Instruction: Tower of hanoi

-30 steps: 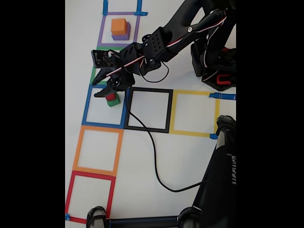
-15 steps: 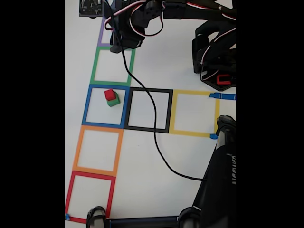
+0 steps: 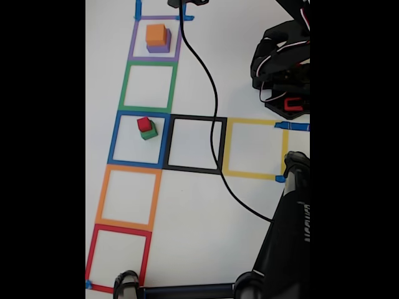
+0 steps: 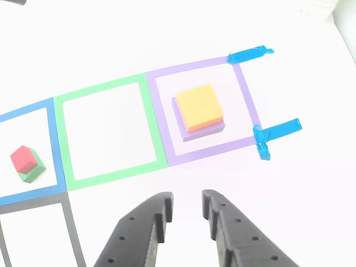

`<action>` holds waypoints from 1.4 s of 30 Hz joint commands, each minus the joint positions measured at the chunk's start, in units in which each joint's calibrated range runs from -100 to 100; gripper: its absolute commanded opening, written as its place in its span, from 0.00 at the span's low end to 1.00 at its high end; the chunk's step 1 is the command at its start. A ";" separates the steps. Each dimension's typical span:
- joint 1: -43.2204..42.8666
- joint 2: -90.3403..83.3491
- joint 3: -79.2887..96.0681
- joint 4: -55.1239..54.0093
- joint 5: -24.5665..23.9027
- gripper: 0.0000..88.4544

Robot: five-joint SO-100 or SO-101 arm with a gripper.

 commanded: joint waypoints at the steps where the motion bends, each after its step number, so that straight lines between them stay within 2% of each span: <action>1: 4.22 -2.77 3.77 -3.10 0.00 0.07; 7: 9.30 -6.24 20.59 -17.60 0.00 0.22; 16: 13.52 -7.21 47.59 -48.61 0.00 0.33; 27: 12.76 2.88 61.14 -79.46 0.00 0.40; 36: 14.67 12.49 66.32 -98.73 0.00 0.45; 42: 15.63 14.91 66.59 -101.40 0.00 0.45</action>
